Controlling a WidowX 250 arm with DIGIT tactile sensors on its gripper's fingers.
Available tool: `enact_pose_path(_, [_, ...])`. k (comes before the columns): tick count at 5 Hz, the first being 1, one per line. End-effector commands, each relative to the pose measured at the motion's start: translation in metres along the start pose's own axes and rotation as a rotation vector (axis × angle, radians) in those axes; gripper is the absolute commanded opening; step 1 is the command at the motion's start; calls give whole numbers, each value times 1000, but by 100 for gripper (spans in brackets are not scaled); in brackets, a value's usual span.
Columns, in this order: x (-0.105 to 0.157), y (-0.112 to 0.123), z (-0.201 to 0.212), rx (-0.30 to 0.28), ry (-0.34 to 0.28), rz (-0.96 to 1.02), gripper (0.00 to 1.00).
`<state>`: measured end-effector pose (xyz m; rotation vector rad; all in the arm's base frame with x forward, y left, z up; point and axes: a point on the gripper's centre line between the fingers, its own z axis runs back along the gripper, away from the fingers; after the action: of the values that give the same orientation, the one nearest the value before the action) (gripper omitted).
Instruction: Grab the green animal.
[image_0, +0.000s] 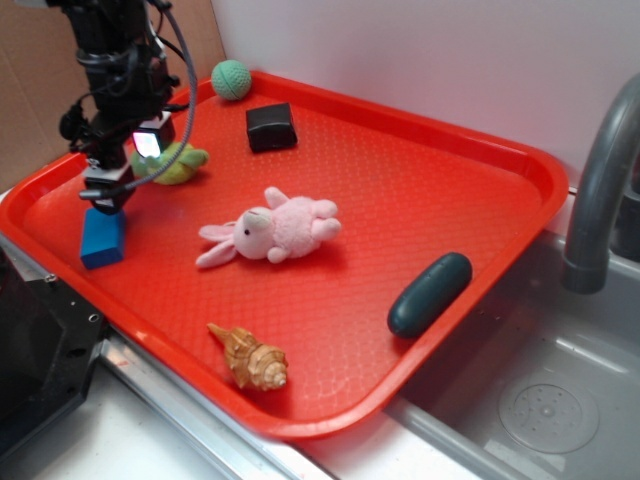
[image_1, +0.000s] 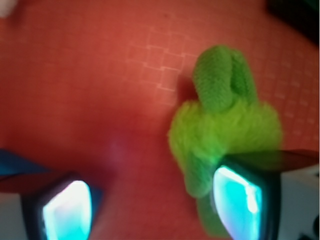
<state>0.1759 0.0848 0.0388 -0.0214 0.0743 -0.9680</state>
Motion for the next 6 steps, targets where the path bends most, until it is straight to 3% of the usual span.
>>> enact_pose_path(1, [10, 27, 32, 119, -22, 0, 100])
enact_pose_path(2, [21, 49, 17, 212, 38, -59, 100])
enact_pose_path(3, [25, 55, 6, 235, 44, -70, 100])
enact_pose_path(4, [29, 63, -13, 175, 59, -93, 100])
enact_pose_path(5, [29, 60, -16, 97, 38, -85, 0])
enact_pose_path(6, [28, 51, 0, 62, 33, 21, 0])
